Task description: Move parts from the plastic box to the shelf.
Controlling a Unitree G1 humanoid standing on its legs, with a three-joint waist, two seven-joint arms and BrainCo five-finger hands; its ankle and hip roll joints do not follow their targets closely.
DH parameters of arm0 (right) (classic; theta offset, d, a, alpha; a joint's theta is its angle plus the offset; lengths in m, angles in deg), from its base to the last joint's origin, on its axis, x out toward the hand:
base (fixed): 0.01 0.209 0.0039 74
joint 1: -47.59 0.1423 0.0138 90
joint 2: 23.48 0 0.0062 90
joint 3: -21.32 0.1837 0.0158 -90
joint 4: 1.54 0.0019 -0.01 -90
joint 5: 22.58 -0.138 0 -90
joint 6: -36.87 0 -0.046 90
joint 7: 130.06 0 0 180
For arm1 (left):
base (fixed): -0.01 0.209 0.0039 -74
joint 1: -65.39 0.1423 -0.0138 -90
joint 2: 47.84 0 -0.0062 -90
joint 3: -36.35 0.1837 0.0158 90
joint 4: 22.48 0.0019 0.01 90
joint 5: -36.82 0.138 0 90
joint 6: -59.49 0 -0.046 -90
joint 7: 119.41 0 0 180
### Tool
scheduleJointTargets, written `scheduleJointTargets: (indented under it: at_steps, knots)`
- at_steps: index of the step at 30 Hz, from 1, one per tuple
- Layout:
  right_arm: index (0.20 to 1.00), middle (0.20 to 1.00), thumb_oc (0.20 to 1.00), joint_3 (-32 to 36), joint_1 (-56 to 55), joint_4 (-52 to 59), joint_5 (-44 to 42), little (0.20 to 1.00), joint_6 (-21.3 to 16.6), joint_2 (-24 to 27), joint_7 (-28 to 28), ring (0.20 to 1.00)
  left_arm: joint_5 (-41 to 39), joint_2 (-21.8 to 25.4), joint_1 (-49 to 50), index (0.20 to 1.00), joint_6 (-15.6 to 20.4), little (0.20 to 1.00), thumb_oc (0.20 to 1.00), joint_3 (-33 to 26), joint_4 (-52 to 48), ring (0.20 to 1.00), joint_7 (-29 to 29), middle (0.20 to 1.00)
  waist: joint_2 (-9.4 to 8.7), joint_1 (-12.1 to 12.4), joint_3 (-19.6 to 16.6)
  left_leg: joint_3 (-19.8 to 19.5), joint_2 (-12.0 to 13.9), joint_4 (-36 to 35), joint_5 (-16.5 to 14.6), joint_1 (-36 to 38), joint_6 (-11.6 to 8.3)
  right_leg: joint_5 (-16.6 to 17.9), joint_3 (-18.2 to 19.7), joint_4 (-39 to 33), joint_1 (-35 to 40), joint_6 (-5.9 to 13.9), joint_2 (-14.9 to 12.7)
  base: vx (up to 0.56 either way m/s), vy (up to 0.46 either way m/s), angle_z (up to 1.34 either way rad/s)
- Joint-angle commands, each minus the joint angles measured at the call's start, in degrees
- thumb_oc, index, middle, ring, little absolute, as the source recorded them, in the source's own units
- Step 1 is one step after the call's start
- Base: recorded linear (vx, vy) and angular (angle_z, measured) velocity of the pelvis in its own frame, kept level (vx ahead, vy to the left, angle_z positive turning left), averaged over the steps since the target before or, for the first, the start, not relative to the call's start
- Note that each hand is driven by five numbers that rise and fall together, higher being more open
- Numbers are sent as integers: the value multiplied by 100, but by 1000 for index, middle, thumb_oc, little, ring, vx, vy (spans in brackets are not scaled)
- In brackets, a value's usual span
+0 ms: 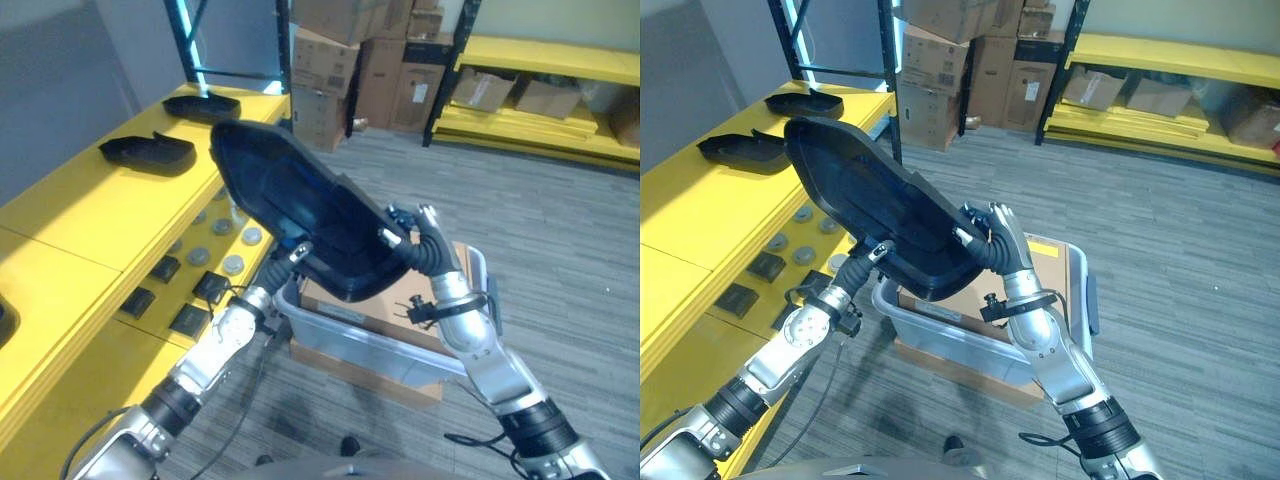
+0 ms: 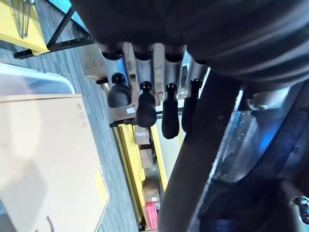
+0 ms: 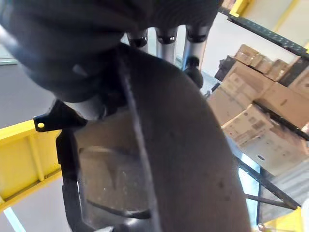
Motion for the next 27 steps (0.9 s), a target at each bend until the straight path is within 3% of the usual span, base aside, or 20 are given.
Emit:
scheduleJointTargets:
  at_steps: [1, 7, 16, 17, 18, 19, 21, 22, 24, 27]
  knots:
    - [200, 200, 200, -478, -154, 458, -812, 200, -630, -101, -747, 200, 408, -144, -644, 200, 619, 200, 200, -113, -121, 200, -4, 200, -46, 40, 6, -190, 604, 127, -784, 287, -214, -905, -191, 486, -78, 279, -297, -5, -47, -18]
    - [200, 200, 200, -422, -425, 361, -834, 200, -735, -62, -722, 200, -129, -119, 185, 200, 869, 200, 200, -757, -515, 200, -237, 200, 3, 116, 98, -239, 767, 88, -580, 162, -372, -955, -293, 359, -37, 178, -148, -4, -113, -5]
    - [200, 200, 200, -551, -152, 163, -906, 200, -832, -3, -835, 200, -1004, -186, 1034, 200, 1091, 200, 200, -1431, -1023, 200, -80, 200, 98, 320, 238, -429, 958, 108, -318, -75, -563, -1037, -553, 194, 37, 11, 64, -3, -103, 16]
    - [325, 325, 325, -595, -75, 117, -1004, 325, -872, -3, -879, 325, -873, -110, 1181, 200, 1121, 200, 200, -1538, -1134, 200, -79, 200, 113, 398, 293, -490, 980, 171, -296, -148, -585, -1046, -611, 144, 60, -16, 86, -1, -75, 19]
    - [325, 325, 325, -595, -75, 117, -1004, 325, -872, -3, -879, 325, -873, -110, 1181, 200, 1121, 200, 200, -1538, -1134, 200, -79, 200, 113, 398, 293, -490, 980, 171, -296, -148, -585, -1046, -611, 144, 60, -16, 86, 2, -65, 17]
    - [1000, 1000, 1000, -612, -34, 123, -1090, 1000, -907, -3, -927, 1000, -741, -45, 1263, 200, 1144, 200, 200, -1628, -1223, 200, -97, 200, 121, 464, 332, -536, 988, 219, -282, -202, -600, -1054, -659, 126, 67, -36, 95, -16, -35, 18]
    - [1000, 1000, 1000, -698, 175, 95, -1204, 1000, -949, 59, -1035, 1000, -407, 97, 1376, 200, 1219, 200, 200, -1798, -1341, 200, -198, 200, 118, 686, 477, -820, 960, 324, -133, -464, -651, -1070, -835, 100, 54, -83, 82, -75, -49, 21]
    - [1000, 1000, 1000, -704, 186, 83, -1205, 1000, -956, 55, -1035, 1000, -401, 99, 1380, 200, 1212, 200, 200, -1803, -1352, 200, -204, 200, 114, 651, 471, -856, 955, 336, -130, -494, -651, -1074, -868, 98, 50, -84, 79, -84, -41, 28]
    - [1000, 1000, 1000, -662, 273, 54, -1208, 1000, -965, 136, -1061, 1000, -68, 210, 1398, 200, 1259, 200, 200, -1931, -1426, 200, -269, 200, 104, 814, 544, -977, 934, 432, -66, -725, -712, -1118, -1162, 89, 69, -101, 2, -62, -21, 60]
    - [1000, 1000, 1000, -611, 433, -12, -1164, 1000, -971, 208, -1016, 1000, 352, 330, 1361, 200, 1356, 200, 200, -2102, -1593, 200, -394, 200, 100, 875, 500, -542, 1048, 551, 26, -991, -672, -1165, -1767, 59, 132, -87, -179, -33, 20, 119]
